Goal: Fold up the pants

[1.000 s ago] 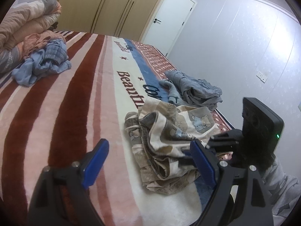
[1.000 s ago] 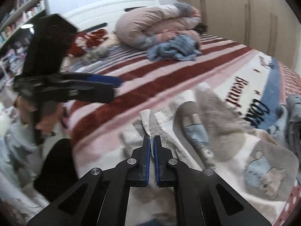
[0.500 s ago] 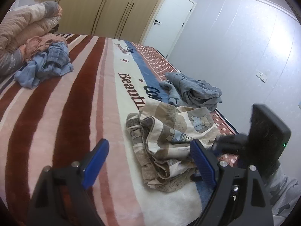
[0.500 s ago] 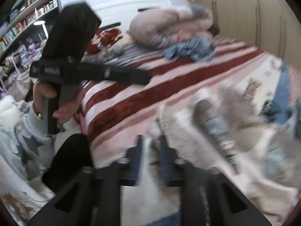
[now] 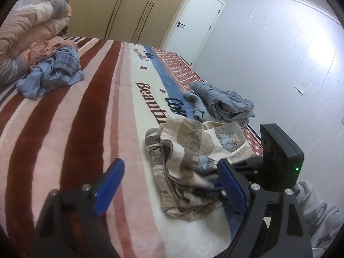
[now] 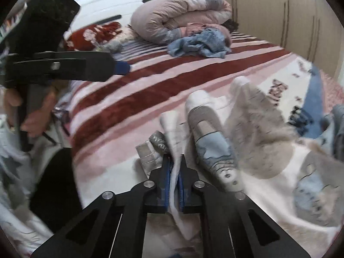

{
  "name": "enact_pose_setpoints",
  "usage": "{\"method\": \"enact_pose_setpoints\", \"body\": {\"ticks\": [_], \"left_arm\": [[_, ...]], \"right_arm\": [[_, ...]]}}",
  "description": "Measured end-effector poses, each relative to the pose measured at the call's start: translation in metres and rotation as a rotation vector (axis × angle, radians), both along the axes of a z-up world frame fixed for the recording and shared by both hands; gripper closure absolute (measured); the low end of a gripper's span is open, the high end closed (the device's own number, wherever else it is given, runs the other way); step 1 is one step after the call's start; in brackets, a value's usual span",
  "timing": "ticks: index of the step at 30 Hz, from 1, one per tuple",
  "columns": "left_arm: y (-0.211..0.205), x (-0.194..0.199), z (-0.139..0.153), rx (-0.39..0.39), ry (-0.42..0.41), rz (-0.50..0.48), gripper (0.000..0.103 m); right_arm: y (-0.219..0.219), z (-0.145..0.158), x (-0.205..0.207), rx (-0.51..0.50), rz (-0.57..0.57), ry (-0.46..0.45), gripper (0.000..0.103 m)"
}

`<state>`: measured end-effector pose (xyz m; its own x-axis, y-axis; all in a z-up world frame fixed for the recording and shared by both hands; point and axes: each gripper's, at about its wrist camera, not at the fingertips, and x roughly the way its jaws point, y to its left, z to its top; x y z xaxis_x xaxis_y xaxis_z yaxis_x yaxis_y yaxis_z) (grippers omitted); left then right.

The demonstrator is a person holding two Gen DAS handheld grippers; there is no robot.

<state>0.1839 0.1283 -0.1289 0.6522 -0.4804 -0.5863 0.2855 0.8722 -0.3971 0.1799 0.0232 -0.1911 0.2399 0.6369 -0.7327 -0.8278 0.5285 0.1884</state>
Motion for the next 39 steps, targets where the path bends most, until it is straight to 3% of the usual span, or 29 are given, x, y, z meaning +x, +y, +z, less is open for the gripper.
{"method": "enact_pose_setpoints", "body": {"ticks": [7, 10, 12, 14, 16, 18, 21, 26, 28, 31, 36, 39], "left_arm": [[-0.012, 0.004, -0.002, -0.006, 0.008, -0.033, 0.018], [-0.02, 0.007, -0.001, 0.0, 0.008, -0.035, 0.018], [-0.025, 0.01, 0.002, -0.004, 0.006, -0.041, 0.018], [-0.033, 0.015, 0.007, -0.011, -0.002, -0.055, 0.018], [-0.043, 0.019, 0.013, -0.011, -0.017, -0.072, 0.018], [-0.054, 0.027, 0.018, -0.02, -0.024, -0.084, 0.018], [-0.08, 0.047, 0.018, -0.039, -0.003, -0.128, 0.018], [-0.126, 0.075, -0.015, 0.056, 0.072, -0.175, 0.018], [-0.134, 0.082, -0.031, 0.181, 0.066, -0.136, 0.018], [-0.132, 0.088, -0.048, 0.287, 0.072, -0.106, 0.018], [-0.128, 0.093, -0.067, 0.33, 0.103, -0.113, 0.018], [-0.122, 0.085, -0.052, 0.301, 0.082, -0.105, 0.018]], "right_arm": [[0.005, -0.017, -0.026, 0.017, 0.105, 0.08, 0.103], [0.006, -0.023, -0.036, -0.024, 0.099, 0.046, 0.101], [-0.008, -0.008, -0.034, 0.039, 0.058, 0.06, 0.1], [-0.028, 0.011, -0.032, 0.091, 0.019, 0.042, 0.078], [-0.048, 0.029, -0.029, 0.135, -0.011, 0.026, 0.071], [-0.071, 0.049, -0.02, 0.162, -0.08, -0.011, 0.071], [-0.101, 0.061, 0.007, 0.108, -0.249, -0.092, 0.071], [-0.127, 0.037, 0.049, -0.048, -0.375, -0.117, 0.066], [-0.136, 0.019, 0.058, -0.082, -0.394, -0.1, 0.065], [-0.149, 0.006, 0.063, -0.09, -0.443, -0.085, 0.062], [-0.16, -0.005, 0.079, -0.026, -0.487, -0.017, 0.062], [-0.16, 0.005, 0.069, 0.019, -0.48, -0.003, 0.047]]}}
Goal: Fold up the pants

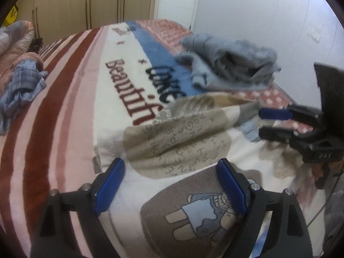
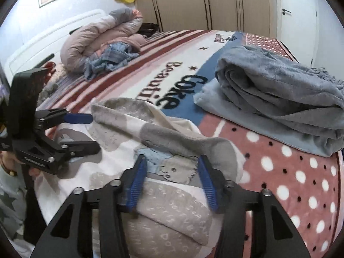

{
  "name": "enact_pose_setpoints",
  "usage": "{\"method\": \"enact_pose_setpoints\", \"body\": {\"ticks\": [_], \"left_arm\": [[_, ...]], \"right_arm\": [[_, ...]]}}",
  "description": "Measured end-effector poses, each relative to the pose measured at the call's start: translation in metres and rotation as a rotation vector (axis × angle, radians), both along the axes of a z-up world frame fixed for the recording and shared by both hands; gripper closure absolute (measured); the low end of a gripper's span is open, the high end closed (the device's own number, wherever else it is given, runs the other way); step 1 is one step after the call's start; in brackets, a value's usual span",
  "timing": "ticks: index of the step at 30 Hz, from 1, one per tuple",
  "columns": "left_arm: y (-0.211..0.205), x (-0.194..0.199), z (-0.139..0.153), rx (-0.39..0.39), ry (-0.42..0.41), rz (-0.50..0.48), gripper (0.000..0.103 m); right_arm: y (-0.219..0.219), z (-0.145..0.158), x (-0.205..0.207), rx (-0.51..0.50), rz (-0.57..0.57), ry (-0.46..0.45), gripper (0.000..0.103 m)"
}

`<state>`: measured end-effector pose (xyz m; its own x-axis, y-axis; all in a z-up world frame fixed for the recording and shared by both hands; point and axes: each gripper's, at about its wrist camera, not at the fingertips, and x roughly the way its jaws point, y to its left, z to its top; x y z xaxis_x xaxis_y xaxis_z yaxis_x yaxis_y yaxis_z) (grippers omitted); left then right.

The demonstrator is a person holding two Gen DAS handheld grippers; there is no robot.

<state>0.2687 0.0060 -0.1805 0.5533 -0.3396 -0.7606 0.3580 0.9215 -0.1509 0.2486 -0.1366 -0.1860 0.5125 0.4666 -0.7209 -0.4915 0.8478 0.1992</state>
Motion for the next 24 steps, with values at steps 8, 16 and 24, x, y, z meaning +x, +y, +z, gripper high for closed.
{"method": "enact_pose_setpoints", "body": {"ticks": [8, 16, 24], "left_arm": [[0.065, -0.025, 0.018, -0.299, 0.132, 0.057, 0.008], [0.078, -0.027, -0.04, -0.504, 0.347, 0.1, 0.009], [0.073, -0.025, -0.048, -0.602, 0.353, 0.172, 0.037]], "right_arm": [[-0.055, 0.013, -0.016, 0.158, -0.095, 0.173, 0.021], [-0.058, -0.032, -0.023, 0.283, -0.077, 0.381, 0.049], [-0.056, -0.05, -0.01, 0.383, -0.132, 0.413, 0.06]]}}
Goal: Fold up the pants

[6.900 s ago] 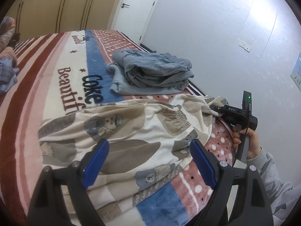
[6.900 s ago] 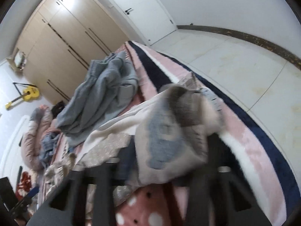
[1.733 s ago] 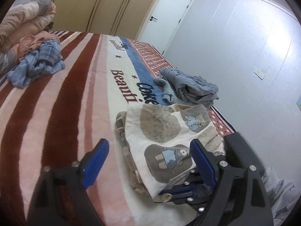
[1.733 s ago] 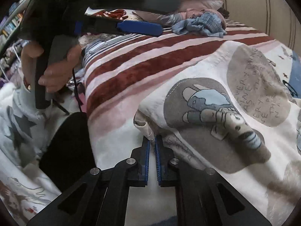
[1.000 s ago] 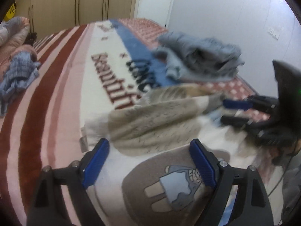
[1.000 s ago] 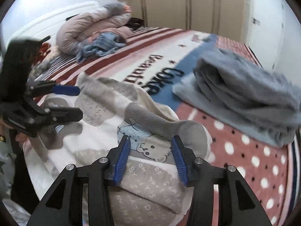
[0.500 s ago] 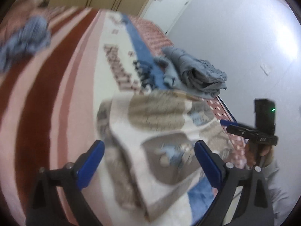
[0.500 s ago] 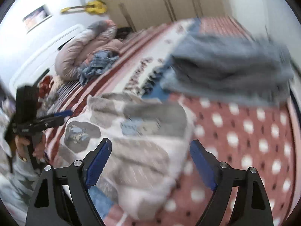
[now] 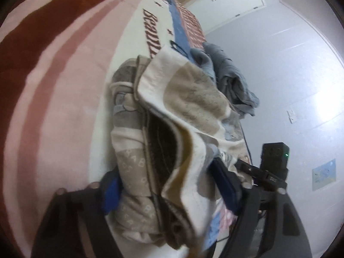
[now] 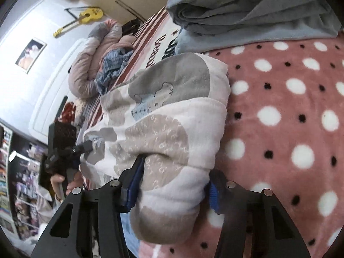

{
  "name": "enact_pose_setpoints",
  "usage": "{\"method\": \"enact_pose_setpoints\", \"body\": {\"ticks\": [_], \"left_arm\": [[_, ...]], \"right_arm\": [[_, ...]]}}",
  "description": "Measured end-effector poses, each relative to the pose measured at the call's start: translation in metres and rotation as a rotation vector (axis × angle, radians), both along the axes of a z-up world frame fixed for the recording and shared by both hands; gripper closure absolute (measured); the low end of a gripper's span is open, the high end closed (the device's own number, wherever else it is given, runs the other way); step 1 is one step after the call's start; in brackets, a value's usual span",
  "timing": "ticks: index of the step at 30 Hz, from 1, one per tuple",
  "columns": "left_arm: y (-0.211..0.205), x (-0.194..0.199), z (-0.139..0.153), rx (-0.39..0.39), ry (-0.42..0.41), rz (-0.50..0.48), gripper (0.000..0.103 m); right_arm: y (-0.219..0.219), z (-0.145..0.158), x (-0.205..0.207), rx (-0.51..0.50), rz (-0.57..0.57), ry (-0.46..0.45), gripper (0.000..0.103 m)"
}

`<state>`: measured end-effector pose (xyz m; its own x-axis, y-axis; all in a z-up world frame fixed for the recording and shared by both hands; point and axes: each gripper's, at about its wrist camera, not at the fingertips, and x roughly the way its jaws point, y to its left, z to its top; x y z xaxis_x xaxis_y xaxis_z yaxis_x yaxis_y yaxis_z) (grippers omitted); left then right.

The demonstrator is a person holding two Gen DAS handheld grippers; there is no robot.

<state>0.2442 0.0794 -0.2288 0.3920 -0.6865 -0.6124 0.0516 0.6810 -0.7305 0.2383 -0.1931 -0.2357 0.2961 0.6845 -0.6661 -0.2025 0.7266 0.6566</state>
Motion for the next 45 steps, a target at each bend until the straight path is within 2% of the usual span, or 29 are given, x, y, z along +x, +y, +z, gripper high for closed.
{"method": "enact_pose_setpoints", "body": {"ticks": [1, 3, 6, 8, 13, 19, 23, 29, 33, 38, 42, 45], "left_arm": [[-0.001, -0.001, 0.0, 0.004, -0.003, 0.004, 0.04], [-0.003, -0.005, 0.003, 0.001, -0.01, -0.006, 0.059], [-0.01, -0.009, 0.016, 0.044, -0.048, -0.031, 0.069], [-0.014, -0.012, 0.031, 0.067, -0.087, -0.037, 0.072], [-0.025, -0.011, 0.082, 0.079, -0.196, -0.056, 0.074], [-0.06, 0.017, 0.148, 0.092, -0.331, -0.087, 0.074], [-0.096, 0.057, 0.187, 0.09, -0.396, -0.107, 0.074], [-0.16, 0.131, 0.214, 0.141, -0.45, -0.109, 0.074], [-0.193, 0.182, 0.21, 0.163, -0.441, -0.099, 0.074], [-0.226, 0.234, 0.17, 0.209, -0.35, -0.121, 0.074], [-0.238, 0.252, 0.133, 0.261, -0.294, -0.135, 0.074], [-0.239, 0.254, 0.119, 0.312, -0.281, -0.14, 0.073]], "right_arm": [[0.0, 0.001, -0.002, 0.007, -0.01, -0.009, 0.063], [0.0, 0.005, -0.006, 0.002, -0.02, -0.038, 0.069], [0.0, 0.017, -0.013, 0.006, -0.03, -0.078, 0.077], [0.0, 0.027, -0.018, 0.015, -0.036, -0.11, 0.081], [-0.008, 0.062, -0.018, 0.064, -0.048, -0.18, 0.082], [-0.043, 0.116, 0.0, 0.079, -0.095, -0.283, 0.083], [-0.079, 0.159, 0.032, 0.079, -0.157, -0.34, 0.083], [-0.126, 0.191, 0.097, 0.032, -0.244, -0.379, 0.083], [-0.149, 0.192, 0.144, -0.008, -0.283, -0.375, 0.083], [-0.177, 0.162, 0.187, -0.067, -0.33, -0.317, 0.083], [-0.186, 0.127, 0.203, -0.101, -0.333, -0.26, 0.082], [-0.185, 0.115, 0.205, -0.127, -0.32, -0.266, 0.082]]}}
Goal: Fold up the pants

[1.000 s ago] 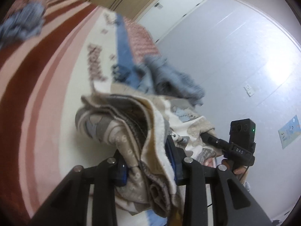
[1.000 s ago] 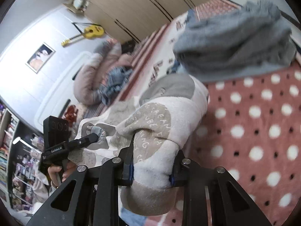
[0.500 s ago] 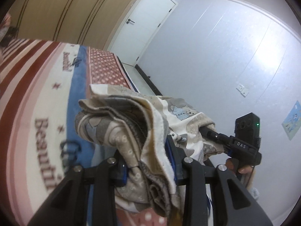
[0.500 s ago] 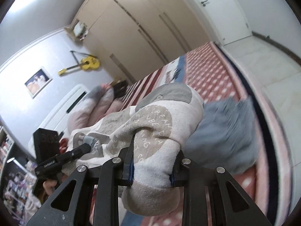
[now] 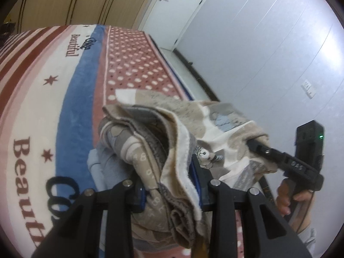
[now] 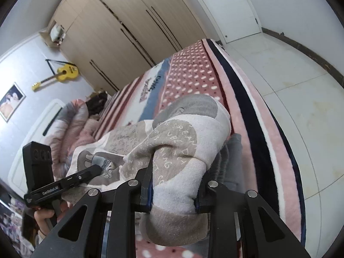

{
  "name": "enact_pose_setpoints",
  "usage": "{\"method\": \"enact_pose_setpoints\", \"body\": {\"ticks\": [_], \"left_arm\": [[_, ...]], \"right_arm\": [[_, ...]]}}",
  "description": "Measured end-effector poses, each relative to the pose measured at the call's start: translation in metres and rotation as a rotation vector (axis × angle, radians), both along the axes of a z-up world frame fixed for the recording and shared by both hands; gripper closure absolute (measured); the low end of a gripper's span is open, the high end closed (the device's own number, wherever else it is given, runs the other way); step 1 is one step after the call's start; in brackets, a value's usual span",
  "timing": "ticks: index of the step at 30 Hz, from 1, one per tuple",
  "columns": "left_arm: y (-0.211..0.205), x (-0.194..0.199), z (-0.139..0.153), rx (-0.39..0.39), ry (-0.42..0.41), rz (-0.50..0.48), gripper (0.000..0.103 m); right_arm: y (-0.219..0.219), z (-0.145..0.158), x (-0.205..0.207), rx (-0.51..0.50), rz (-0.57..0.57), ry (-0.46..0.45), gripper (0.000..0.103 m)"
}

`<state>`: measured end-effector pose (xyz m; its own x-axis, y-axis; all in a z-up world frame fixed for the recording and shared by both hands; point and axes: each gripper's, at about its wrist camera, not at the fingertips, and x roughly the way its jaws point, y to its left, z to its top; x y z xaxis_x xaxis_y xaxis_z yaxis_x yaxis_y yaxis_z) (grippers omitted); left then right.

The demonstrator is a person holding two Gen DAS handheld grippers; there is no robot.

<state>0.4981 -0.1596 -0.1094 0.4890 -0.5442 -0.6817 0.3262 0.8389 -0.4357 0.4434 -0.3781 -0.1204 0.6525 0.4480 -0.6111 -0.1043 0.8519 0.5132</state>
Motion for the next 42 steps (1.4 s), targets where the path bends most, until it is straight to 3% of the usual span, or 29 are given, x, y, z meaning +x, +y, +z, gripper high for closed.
{"method": "enact_pose_setpoints", "body": {"ticks": [6, 10, 12, 13, 14, 22, 30, 37, 42], "left_arm": [[0.001, 0.002, -0.012, 0.092, 0.009, 0.028, 0.057], [0.002, -0.003, -0.015, 0.152, -0.016, 0.057, 0.04], [0.002, -0.008, -0.015, 0.189, -0.033, 0.06, 0.031], [0.002, -0.011, -0.014, 0.202, -0.048, 0.057, 0.03], [0.003, -0.012, -0.013, 0.208, -0.056, 0.056, 0.029], [0.011, -0.038, 0.006, 0.237, -0.107, 0.069, 0.028], [0.033, -0.12, 0.066, 0.224, -0.271, 0.088, 0.019], [0.07, -0.22, 0.12, 0.198, -0.437, 0.158, 0.008], [0.101, -0.303, 0.141, 0.182, -0.545, 0.251, 0.001]], "right_arm": [[0.014, -0.012, 0.004, -0.148, 0.005, 0.029, 0.076], [0.013, -0.02, 0.002, -0.154, -0.021, 0.048, 0.065], [0.011, -0.021, -0.001, -0.181, -0.05, 0.045, 0.052], [0.011, -0.02, -0.004, -0.211, -0.071, 0.042, 0.036], [0.01, -0.021, -0.006, -0.225, -0.077, 0.035, 0.034], [0.016, 0.002, -0.04, -0.276, -0.117, -0.046, 0.035], [0.054, 0.06, -0.115, -0.375, -0.088, -0.198, 0.033], [0.089, 0.11, -0.211, -0.351, -0.081, -0.377, 0.006], [0.129, 0.128, -0.295, -0.41, -0.064, -0.516, 0.001]]}}
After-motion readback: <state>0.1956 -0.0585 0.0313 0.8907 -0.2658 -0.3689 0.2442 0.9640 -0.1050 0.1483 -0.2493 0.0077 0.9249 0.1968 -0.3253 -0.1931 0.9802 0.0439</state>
